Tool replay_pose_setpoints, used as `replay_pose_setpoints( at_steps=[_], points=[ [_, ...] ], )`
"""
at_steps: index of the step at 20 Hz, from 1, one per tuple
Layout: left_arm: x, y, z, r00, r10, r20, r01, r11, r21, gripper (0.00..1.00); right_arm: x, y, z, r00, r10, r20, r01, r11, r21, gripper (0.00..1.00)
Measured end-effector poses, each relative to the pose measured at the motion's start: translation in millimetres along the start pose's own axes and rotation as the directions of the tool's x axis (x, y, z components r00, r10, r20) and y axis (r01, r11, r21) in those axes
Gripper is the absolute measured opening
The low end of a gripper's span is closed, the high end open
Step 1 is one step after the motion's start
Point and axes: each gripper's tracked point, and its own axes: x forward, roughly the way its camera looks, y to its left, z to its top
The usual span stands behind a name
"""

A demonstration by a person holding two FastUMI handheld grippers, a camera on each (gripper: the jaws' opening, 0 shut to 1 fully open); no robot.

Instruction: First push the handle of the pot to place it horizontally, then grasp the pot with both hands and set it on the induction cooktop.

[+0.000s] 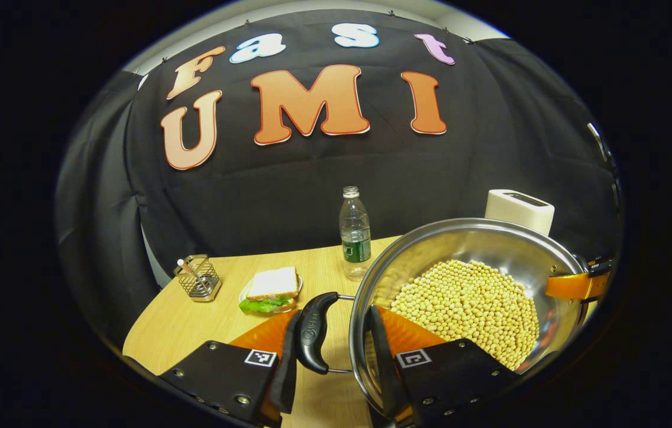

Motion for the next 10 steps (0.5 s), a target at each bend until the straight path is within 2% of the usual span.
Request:
replay_pose_setpoints(
  at_steps=[10],
  points=[
    [18.4, -11.0, -29.1, 0.999, 0.001, -0.054, -0.001, 1.000, 0.004, 0.58, -2.7, -0.4, 9.9, 0.999, -0.005, -0.041, 0.005, 1.000, 0.011, 0.61]
  ],
)
